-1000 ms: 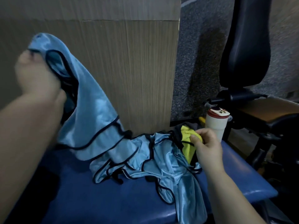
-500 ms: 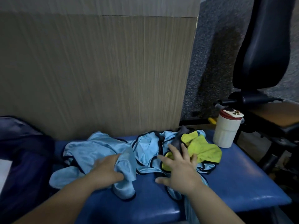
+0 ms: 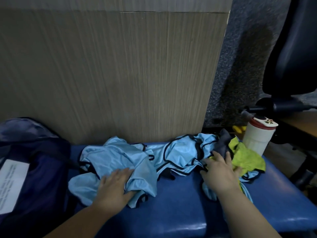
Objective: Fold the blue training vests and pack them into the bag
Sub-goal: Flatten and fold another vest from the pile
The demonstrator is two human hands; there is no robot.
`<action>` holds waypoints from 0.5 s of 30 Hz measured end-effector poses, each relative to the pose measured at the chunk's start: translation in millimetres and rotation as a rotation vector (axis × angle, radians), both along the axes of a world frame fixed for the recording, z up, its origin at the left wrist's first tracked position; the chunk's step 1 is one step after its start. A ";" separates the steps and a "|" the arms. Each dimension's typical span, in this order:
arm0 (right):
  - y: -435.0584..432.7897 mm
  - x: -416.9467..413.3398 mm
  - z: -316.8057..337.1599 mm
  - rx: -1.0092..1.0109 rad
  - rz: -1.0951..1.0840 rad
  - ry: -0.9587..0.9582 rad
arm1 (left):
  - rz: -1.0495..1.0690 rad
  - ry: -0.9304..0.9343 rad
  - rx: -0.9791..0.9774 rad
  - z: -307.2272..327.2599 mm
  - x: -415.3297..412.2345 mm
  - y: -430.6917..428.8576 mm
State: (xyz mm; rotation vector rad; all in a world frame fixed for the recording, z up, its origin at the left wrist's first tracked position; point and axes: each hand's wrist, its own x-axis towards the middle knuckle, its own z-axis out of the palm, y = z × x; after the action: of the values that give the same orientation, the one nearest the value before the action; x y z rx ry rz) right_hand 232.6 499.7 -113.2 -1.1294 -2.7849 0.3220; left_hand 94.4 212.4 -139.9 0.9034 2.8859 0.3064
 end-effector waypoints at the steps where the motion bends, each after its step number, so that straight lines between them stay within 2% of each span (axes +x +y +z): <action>1: -6.2 -1.8 6.1 0.003 0.007 0.040 | -0.019 -0.037 0.014 -0.6 3.3 1.6; 4: -31.8 -8.3 19.4 0.096 0.166 0.286 | -0.070 -0.142 0.097 -1.7 17.2 12.5; 6: -51.2 -12.1 23.0 -0.110 0.371 0.450 | -0.113 -0.239 0.162 0.2 26.9 22.0; 8: -71.7 -12.1 23.5 -0.361 0.563 0.412 | -0.152 -0.500 0.305 1.2 35.7 31.0; 10: -85.9 -11.8 19.6 -0.403 0.671 0.260 | -0.220 -0.767 0.504 5.0 46.0 35.8; 11: -89.6 -11.4 16.2 -0.359 0.681 0.184 | -0.248 -0.825 0.579 6.3 51.2 35.5; 12: -91.0 -11.2 12.8 -0.290 0.665 0.124 | -0.253 -0.811 0.623 6.9 55.3 32.9; 13: -90.6 -10.3 12.5 -0.217 0.616 0.073 | -0.237 -0.720 0.654 5.6 57.4 28.3; 15: -85.9 -8.7 16.3 -0.156 0.485 0.065 | -0.191 -0.373 0.654 4.1 57.6 14.0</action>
State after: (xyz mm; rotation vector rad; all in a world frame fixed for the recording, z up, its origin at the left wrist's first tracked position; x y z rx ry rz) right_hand 223.9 413.7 -96.9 -0.4350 -2.9825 0.6163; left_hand 152.0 226.4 -135.8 1.0460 2.3433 1.2895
